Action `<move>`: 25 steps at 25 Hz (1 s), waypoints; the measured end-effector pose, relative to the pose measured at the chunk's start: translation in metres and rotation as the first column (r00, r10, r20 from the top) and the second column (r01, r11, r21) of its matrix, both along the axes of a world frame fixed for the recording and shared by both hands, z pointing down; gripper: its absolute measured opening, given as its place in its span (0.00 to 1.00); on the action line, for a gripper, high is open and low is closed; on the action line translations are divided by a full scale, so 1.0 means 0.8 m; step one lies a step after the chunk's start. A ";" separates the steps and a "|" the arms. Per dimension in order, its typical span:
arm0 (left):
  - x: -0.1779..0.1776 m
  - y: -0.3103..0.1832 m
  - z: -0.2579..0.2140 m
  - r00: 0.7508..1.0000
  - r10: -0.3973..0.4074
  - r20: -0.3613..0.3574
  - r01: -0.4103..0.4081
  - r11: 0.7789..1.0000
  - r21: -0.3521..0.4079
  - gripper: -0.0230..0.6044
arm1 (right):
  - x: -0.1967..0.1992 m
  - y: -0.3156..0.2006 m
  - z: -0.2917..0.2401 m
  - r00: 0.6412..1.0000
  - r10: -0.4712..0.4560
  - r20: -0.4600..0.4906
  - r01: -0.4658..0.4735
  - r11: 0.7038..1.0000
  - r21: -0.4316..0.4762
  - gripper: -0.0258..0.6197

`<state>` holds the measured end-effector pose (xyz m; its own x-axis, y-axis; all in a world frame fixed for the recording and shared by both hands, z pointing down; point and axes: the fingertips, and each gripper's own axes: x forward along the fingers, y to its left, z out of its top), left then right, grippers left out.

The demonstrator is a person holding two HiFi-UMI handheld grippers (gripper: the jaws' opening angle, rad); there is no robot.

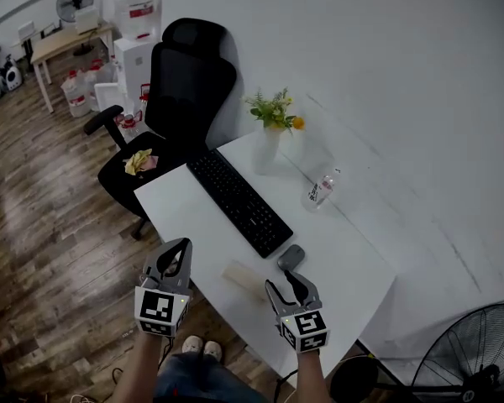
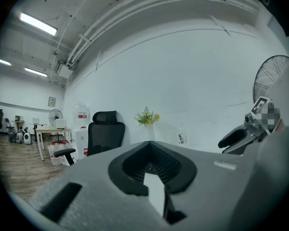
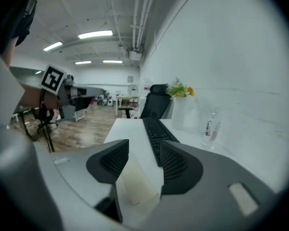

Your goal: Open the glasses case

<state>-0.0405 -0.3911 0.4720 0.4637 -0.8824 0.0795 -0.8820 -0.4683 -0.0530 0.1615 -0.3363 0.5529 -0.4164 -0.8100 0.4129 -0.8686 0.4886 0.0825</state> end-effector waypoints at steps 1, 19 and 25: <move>-0.001 0.000 0.000 1.000 -0.003 -0.006 0.003 1.000 0.000 0.05 | -0.007 0.000 0.011 0.997 -0.052 -0.049 0.050 0.998 -0.034 0.36; -0.047 -0.010 0.008 0.998 -0.055 0.012 0.056 0.998 -0.025 0.05 | -0.031 0.042 0.174 0.509 -0.564 -0.650 0.321 0.825 -0.465 0.35; -0.050 -0.014 0.010 0.998 -0.061 0.029 0.062 0.998 -0.031 0.05 | -0.022 0.035 0.179 0.490 -0.549 -0.677 0.299 0.836 -0.461 0.30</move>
